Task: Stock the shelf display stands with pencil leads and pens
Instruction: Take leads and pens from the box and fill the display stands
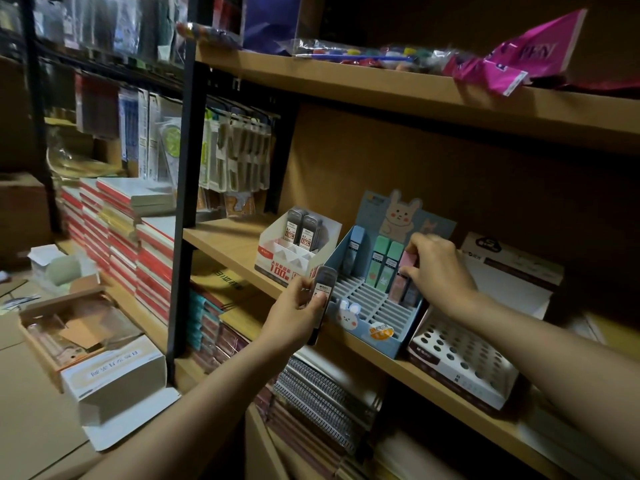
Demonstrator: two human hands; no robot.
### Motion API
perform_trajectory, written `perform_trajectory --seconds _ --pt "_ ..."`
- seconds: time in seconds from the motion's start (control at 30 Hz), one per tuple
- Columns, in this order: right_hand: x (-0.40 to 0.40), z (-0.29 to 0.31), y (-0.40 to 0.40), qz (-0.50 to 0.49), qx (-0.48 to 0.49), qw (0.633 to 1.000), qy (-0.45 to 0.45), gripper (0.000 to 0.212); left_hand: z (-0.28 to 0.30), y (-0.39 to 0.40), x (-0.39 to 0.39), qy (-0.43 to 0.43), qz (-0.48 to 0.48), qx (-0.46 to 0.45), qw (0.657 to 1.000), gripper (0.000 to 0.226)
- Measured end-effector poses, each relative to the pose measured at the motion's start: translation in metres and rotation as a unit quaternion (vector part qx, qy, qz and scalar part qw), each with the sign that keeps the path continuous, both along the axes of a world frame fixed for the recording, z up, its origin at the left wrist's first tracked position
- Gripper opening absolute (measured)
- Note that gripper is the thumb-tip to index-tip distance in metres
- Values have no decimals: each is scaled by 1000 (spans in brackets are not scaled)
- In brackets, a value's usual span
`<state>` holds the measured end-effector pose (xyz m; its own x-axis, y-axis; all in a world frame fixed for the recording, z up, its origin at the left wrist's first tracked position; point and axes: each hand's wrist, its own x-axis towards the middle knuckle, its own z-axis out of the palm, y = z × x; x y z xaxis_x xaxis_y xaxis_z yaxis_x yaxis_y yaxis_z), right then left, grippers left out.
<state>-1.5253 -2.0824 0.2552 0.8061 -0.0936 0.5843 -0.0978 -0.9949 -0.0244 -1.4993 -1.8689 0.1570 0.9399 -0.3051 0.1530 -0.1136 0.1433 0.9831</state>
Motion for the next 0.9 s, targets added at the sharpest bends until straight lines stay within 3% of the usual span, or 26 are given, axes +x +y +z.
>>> perform_trajectory --seconds 0.13,0.23,0.4,0.53,0.63,0.73,0.9 --pt "-6 8 6 -11 -21 1000 9 35 5 0 -3 -5 11 -40 999 7" --pt "-11 8 19 55 -7 998 -4 35 9 4 -3 -20 8 -60 998 8" --pt "-5 6 64 211 216 947 111 27 16 12 -3 -62 -15 -70 996 13" --pt "10 4 84 234 269 927 117 22 20 17 1 -93 -7 -50 994 14" --pt "25 16 81 202 269 938 84 23 23 22 13 -122 90 43 987 19" --pt "42 36 75 192 265 945 24 20 23 33 29 -188 190 181 947 37" --pt "77 46 82 155 199 965 -69 22 24 44 43 -283 129 405 860 55"
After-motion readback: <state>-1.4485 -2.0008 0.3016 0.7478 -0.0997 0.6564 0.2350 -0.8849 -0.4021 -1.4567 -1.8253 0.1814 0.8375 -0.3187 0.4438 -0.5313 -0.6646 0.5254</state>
